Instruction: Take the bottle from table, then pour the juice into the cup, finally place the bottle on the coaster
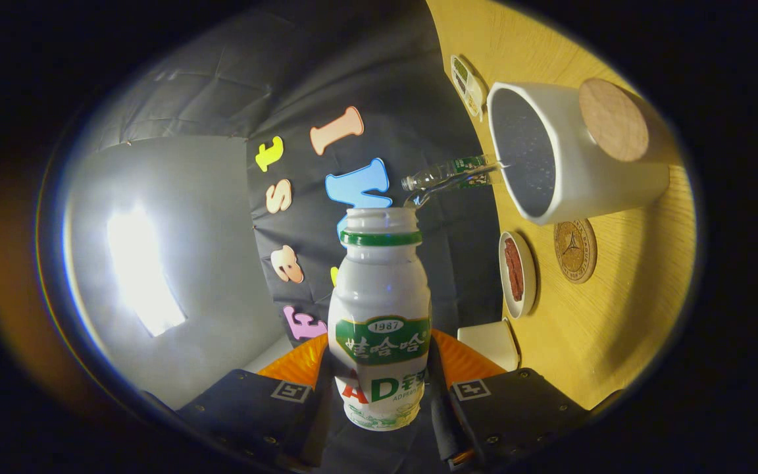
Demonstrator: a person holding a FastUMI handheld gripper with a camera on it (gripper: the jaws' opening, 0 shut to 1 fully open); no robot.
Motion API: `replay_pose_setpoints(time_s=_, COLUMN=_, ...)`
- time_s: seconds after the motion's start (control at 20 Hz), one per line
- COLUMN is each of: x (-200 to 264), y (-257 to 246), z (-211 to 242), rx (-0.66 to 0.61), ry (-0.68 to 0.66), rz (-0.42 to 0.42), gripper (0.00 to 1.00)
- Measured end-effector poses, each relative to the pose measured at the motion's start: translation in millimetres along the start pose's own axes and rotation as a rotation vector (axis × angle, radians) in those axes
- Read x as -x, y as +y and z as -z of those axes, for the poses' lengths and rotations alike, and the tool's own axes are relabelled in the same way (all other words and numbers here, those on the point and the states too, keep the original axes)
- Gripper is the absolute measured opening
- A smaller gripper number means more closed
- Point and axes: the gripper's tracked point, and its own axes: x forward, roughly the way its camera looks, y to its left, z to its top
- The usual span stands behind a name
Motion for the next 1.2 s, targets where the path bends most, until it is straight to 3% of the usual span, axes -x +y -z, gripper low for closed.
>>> replay_pose_setpoints(time_s=1.2, x=-2.1, y=3.9, z=3.0, rx=-0.041, ry=-0.01, rz=-0.013, gripper=0.63)
